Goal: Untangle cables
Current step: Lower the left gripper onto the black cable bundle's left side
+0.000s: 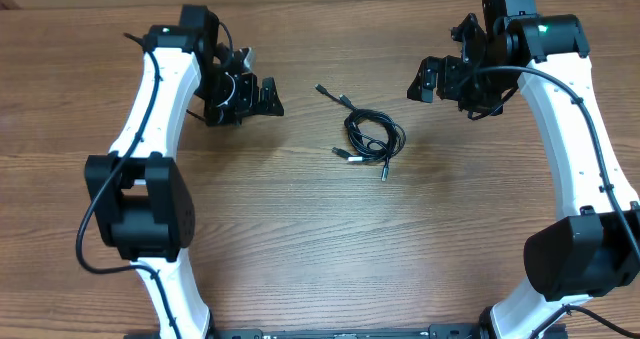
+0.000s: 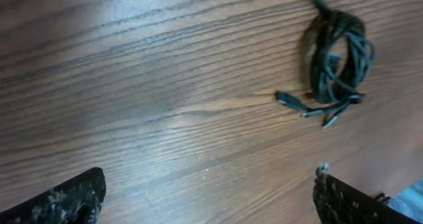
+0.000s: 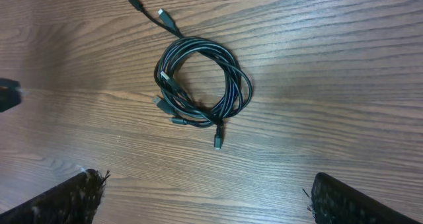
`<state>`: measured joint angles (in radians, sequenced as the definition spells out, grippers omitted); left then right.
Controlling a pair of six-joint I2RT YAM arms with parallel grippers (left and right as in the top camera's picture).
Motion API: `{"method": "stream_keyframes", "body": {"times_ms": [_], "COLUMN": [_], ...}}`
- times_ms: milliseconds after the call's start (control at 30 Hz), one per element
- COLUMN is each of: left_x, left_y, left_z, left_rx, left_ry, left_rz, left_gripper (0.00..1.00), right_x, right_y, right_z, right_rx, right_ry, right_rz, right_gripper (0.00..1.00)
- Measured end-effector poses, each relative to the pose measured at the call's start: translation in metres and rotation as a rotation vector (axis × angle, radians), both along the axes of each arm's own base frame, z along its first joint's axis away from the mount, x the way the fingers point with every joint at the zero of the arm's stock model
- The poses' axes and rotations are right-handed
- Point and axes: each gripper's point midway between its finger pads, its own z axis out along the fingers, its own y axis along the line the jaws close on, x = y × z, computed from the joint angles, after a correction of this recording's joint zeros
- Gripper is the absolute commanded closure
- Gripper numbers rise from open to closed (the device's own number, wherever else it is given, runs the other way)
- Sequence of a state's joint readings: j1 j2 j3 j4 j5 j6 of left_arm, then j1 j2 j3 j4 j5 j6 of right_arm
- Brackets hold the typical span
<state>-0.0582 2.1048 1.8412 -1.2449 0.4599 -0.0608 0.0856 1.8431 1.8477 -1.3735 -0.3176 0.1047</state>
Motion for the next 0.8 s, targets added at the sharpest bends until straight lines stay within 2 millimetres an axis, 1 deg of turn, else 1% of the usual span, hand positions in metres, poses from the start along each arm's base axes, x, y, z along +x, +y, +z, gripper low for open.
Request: {"method": "stream_keyframes", "body": {"times_ms": [100, 167, 267, 533, 800], "left_x": [0.000, 0.000, 0.000, 0.001, 0.001], "left_y": [0.000, 0.000, 0.002, 0.015, 0.019], "left_z": [-0.015, -0.021, -0.024, -0.030, -0.031], "left_rx": [0.003, 0.003, 0.014, 0.097, 0.121], "left_ry": [0.037, 0.048, 0.053, 0.049, 0.047], "left_rz": [0.000, 0.000, 0.001, 0.004, 0.005], "left_gripper": [0.00, 0.00, 0.01, 0.00, 0.00], "right_x": [0.000, 0.000, 0.000, 0.000, 0.000], "right_y": [0.000, 0.000, 0.000, 0.000, 0.000], "right_z": [0.000, 0.000, 0.000, 0.000, 0.000], "right_rx": [0.000, 0.000, 0.000, 0.000, 0.000], "right_ry": [-0.001, -0.001, -0.001, -0.001, -0.001], "right_rz": [0.000, 0.000, 0.000, 0.000, 0.000], "right_gripper": [0.00, 0.00, 0.00, 0.00, 0.00]}}
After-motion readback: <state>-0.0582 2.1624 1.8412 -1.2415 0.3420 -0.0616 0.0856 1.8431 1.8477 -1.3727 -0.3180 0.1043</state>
